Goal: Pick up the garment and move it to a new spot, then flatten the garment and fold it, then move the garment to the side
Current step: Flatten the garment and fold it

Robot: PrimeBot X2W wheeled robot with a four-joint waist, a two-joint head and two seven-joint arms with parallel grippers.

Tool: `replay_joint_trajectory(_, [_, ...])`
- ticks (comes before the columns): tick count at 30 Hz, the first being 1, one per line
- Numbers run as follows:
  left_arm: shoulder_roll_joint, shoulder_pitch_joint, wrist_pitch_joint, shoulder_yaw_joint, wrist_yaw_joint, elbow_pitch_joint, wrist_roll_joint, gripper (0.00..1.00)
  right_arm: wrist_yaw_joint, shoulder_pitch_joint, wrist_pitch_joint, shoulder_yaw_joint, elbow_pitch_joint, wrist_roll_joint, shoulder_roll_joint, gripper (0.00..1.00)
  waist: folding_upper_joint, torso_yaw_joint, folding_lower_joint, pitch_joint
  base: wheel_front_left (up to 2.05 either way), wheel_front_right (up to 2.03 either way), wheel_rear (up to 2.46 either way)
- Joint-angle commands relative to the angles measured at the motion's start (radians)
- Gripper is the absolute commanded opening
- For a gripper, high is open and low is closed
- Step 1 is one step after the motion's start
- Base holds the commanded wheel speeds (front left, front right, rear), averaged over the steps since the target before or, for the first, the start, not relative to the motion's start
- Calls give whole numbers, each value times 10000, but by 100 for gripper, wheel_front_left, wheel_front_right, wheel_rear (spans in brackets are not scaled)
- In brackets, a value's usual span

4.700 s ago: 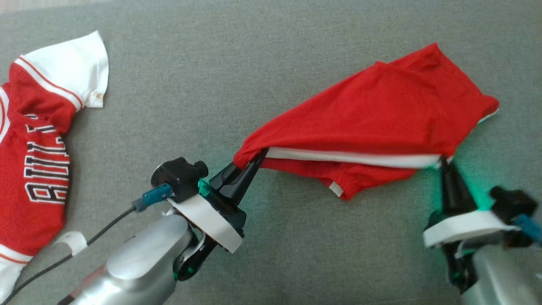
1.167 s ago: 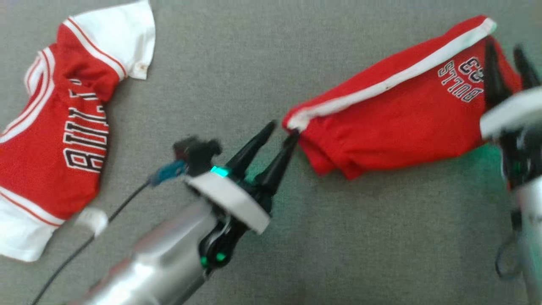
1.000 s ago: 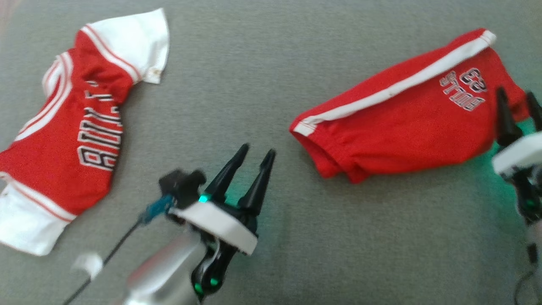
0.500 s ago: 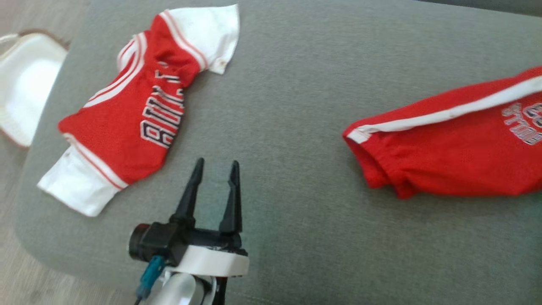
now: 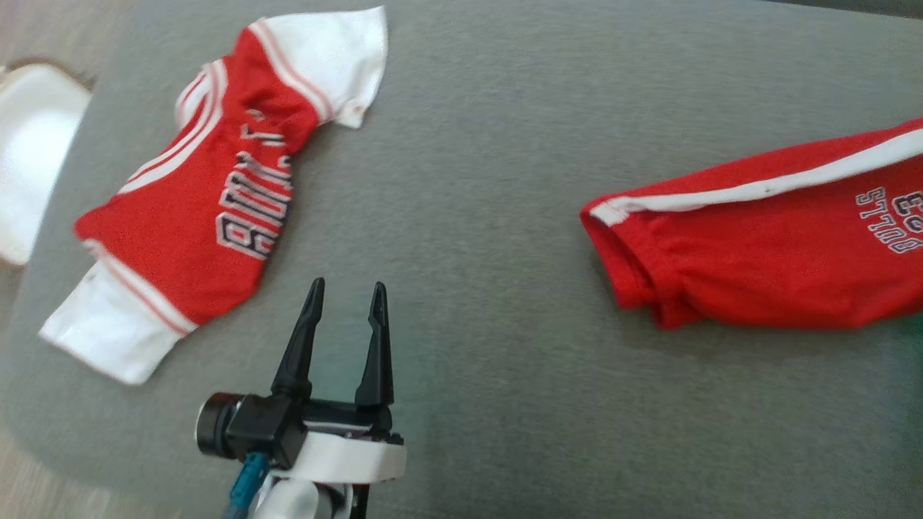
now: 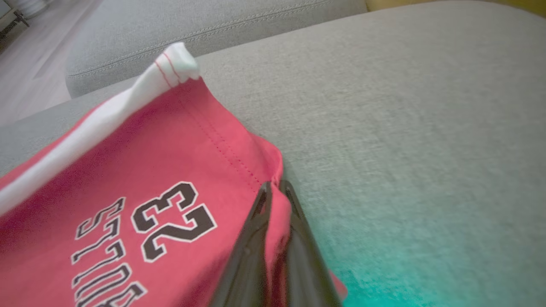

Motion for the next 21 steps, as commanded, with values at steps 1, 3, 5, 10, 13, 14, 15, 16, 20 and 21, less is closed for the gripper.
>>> replay_joint_trajectory(1, [-25,-62,-93,341,-81,-209,77,100,33,106,-169,195,-136,-81,-115,0,0,-518,0,-278,0,0,0])
replay_joint_trajectory(3, [-31,-50,-93,341,-159,-145,111,100,33,235,-247,186,-61,-120,-73,0,0,-872,0,-409,0,0,0])
replay_joint_trajectory(5, [-35,-48,-93,328,-219,-72,157,100,33,401,-326,107,-21,-101,-73,0,0,-1217,0,-508,0,0,0])
replay_joint_trajectory(10, [-38,-33,-93,259,-308,72,163,100,33,947,-473,-172,-56,-37,-49,0,0,-1871,0,-761,0,0,0])
replay_joint_trajectory(13, [-39,-15,-93,232,-340,138,150,100,33,1205,-673,-299,-272,-9,-21,0,0,-2101,0,-879,0,0,0])
replay_joint_trajectory(14, [-39,-16,-93,211,-360,166,150,100,33,1267,-779,-331,-368,-18,-7,0,0,-2145,0,-911,0,0,0])
replay_joint_trajectory(15, [-39,-20,-93,189,-384,193,142,100,33,1311,-896,-355,-474,-46,16,0,0,-2183,0,-951,0,0,0])
replay_joint_trajectory(16, [-40,-22,-93,163,-406,224,127,100,33,1334,-1017,-364,-599,-93,45,0,0,-2205,0,-987,0,0,0])
replay_joint_trajectory(20, [-40,-11,-93,75,-436,332,105,100,33,1236,-1266,-333,-1060,-234,230,0,0,-2227,0,-1147,0,0,0])
replay_joint_trajectory(21, [-40,8,-93,44,-451,369,108,100,33,1189,-1312,-280,-1259,-256,319,0,0,-2218,0,-1199,0,0,0])
